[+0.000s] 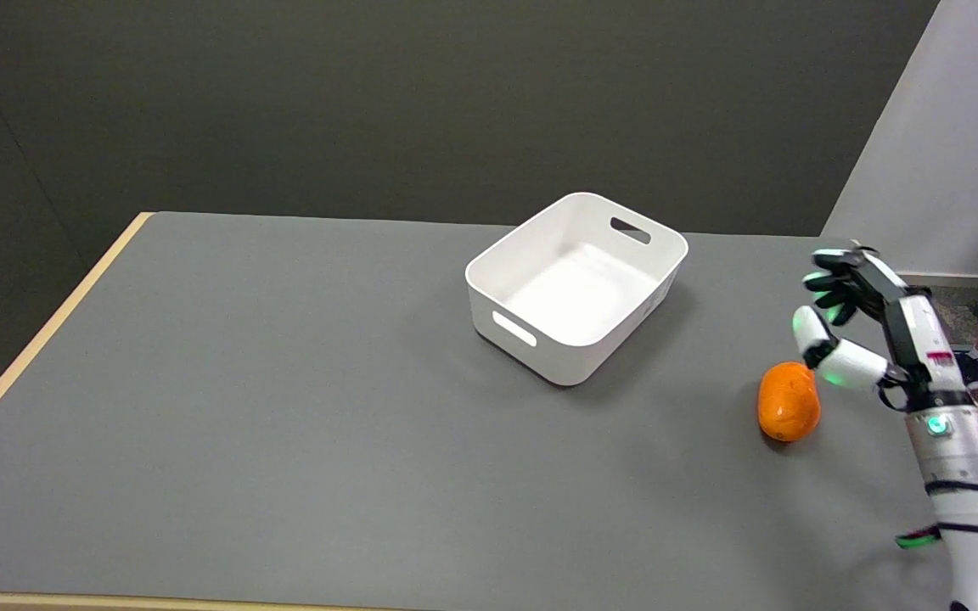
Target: Pick up mango.
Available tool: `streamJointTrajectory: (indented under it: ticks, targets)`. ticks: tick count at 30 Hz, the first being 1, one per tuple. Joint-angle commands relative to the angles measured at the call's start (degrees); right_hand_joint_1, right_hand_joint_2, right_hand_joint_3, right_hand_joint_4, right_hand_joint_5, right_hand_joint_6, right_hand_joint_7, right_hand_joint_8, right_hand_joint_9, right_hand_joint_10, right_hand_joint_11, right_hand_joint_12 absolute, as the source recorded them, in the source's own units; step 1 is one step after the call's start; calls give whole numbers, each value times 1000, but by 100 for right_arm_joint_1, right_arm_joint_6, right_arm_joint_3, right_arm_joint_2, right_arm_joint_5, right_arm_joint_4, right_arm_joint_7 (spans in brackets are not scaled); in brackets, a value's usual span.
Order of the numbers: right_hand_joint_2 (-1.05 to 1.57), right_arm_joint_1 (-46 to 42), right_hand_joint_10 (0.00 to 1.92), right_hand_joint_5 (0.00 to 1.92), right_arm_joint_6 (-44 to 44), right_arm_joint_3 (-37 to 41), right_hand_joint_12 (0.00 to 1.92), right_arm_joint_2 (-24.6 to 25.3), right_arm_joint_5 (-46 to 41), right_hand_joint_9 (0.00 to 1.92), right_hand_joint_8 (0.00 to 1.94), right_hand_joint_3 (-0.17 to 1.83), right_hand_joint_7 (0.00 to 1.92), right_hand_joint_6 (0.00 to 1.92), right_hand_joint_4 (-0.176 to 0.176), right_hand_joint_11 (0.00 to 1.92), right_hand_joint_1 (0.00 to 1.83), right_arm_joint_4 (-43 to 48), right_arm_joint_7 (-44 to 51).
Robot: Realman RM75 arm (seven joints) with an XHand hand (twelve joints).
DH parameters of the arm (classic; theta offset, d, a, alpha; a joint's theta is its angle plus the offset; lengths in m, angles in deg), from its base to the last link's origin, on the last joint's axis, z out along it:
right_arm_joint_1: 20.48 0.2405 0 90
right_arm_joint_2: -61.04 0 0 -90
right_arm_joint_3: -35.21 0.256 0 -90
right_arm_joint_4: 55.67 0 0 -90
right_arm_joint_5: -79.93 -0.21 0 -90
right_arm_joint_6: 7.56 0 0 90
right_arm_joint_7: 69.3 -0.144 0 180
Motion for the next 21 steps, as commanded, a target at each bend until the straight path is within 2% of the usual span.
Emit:
streamJointTrajectory:
  ticks: [1,5,7,13,21]
  targets:
    - [646,-969,1110,220,-174,596,1797,1055,136,310,659,833,377,524,-176,542,594,-277,692]
    - [609,-1064,1016,183,195,502,1800,1323,254,299,640,875,342,530,-176,523,536,-380,692]
    - [637,-1107,1076,191,361,371,1789,1407,311,270,623,815,346,504,-176,529,538,-455,692]
    - [634,-1077,1081,186,457,-193,1790,1388,437,268,621,800,342,503,-176,531,508,-527,692]
    - [634,-891,1095,189,-289,-428,1796,1232,532,277,631,796,352,510,-176,541,500,-941,733]
